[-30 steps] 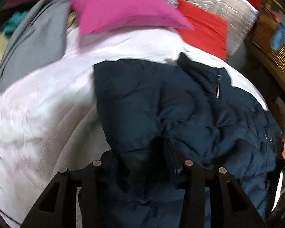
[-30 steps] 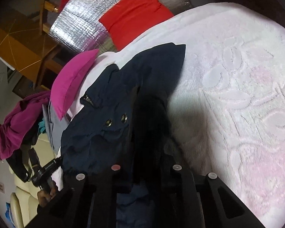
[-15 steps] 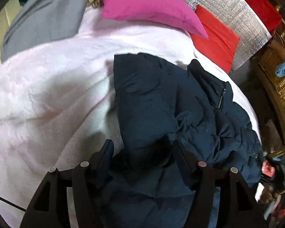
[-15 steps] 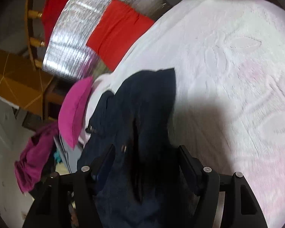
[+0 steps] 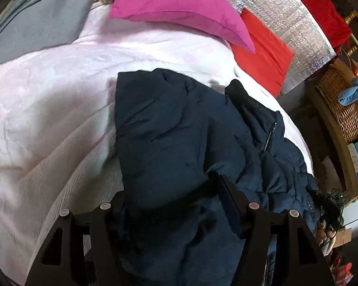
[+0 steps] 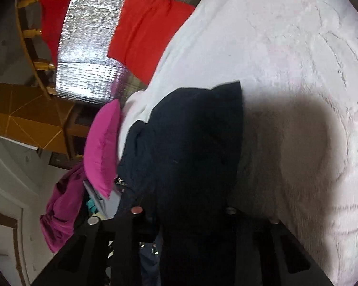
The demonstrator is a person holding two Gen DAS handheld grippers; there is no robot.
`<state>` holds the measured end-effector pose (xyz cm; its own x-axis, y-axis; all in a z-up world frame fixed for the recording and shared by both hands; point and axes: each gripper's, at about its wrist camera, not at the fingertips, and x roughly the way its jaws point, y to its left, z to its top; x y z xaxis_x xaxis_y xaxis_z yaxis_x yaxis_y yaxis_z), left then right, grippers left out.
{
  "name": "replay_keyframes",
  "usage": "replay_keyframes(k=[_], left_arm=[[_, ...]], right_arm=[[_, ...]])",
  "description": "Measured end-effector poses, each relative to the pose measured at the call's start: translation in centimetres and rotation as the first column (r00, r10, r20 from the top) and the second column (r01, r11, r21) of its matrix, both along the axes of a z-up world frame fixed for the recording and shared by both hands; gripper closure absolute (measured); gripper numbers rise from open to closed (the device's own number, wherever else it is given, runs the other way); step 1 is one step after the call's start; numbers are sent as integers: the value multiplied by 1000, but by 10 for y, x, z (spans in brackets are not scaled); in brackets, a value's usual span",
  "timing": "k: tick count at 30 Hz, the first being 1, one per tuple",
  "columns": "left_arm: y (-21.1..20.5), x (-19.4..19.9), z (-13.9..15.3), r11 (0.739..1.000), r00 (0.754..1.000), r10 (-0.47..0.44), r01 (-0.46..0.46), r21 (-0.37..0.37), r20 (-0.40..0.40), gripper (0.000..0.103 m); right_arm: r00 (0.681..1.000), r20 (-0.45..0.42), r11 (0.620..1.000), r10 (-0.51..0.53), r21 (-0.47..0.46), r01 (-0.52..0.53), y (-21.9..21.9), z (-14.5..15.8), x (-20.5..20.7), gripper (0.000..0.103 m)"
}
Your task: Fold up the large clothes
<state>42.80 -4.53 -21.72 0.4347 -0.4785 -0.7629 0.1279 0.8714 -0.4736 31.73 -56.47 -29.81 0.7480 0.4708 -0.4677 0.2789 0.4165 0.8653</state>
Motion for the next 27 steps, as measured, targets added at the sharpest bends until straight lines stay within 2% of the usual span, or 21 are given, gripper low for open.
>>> replay_keyframes(k=[6, 12, 15, 18, 20, 21, 22, 25, 27], left_arm=[[-23, 5, 3, 999, 999, -29, 28, 46, 36, 39], [-47, 2, 7, 993, 993, -92, 86, 83, 69, 39], [-45, 1, 7, 992, 994, -92, 86, 95, 56, 39], [-28, -1, 10, 996, 998, -63, 61, 65, 24, 38], [-16, -8, 17, 997, 998, -55, 53, 55, 27, 37], [-9, -12, 21, 997, 998, -50, 48, 55, 39, 37], [-5, -16, 23, 998, 998, -46, 44, 55, 45, 37], [8, -26, 26, 998, 998, -48, 47, 40, 38, 37], [8, -32, 22, 997, 999, -52, 51, 57, 17, 37]], right_arm=[[999, 29, 986, -36, -164, 41, 6, 27, -6, 84], [991, 63, 968, -122, -211, 132, -8, 38, -35, 85], [989, 47, 972, -141, -185, 147, -16, 32, -44, 85], [991, -6, 980, -133, -151, 131, -18, 23, -46, 77], [989, -32, 986, -146, -91, 143, -23, 19, -55, 58], [988, -25, 987, -150, -64, 148, -26, 18, -61, 36], [988, -19, 987, -154, -47, 153, -27, 20, -68, 29], [988, -16, 987, -151, -60, 150, -27, 28, -90, 29], [990, -29, 987, -140, -80, 137, -24, 31, -102, 29]])
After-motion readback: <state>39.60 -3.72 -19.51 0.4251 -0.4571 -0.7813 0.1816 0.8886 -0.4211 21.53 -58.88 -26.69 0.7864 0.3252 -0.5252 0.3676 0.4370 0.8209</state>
